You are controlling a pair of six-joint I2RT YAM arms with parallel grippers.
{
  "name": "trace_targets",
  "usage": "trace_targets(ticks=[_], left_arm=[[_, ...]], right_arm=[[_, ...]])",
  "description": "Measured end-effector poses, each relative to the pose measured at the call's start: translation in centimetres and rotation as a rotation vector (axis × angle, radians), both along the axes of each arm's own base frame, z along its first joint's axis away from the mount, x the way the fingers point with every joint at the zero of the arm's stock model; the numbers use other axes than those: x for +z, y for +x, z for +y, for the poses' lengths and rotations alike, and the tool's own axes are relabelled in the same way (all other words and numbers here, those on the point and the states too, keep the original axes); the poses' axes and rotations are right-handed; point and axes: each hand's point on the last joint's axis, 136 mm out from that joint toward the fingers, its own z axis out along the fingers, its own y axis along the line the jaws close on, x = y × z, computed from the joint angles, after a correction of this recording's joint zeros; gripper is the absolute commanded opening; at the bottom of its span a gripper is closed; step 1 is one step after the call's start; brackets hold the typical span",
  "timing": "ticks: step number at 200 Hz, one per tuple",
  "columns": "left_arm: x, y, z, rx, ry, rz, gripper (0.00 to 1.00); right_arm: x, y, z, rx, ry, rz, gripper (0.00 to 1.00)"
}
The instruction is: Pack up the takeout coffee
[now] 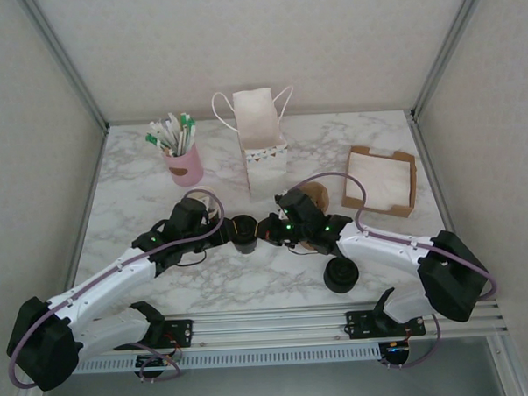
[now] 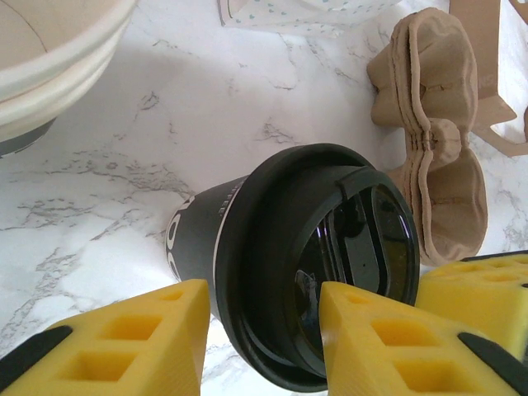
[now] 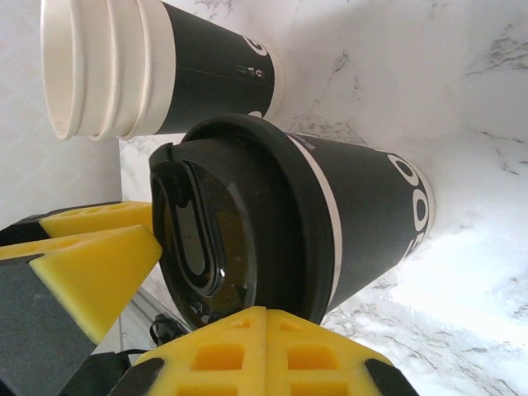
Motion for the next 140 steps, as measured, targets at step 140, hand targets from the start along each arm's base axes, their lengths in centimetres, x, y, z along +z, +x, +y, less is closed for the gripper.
trace_targets(ticks=[140], left_arm=[[-0.34, 0.27, 0.50, 0.019, -0.008, -0.025, 0.26]], right_arm=[[-0.67, 0.68, 0.83, -0.010, -0.003, 0.011, 0.00]])
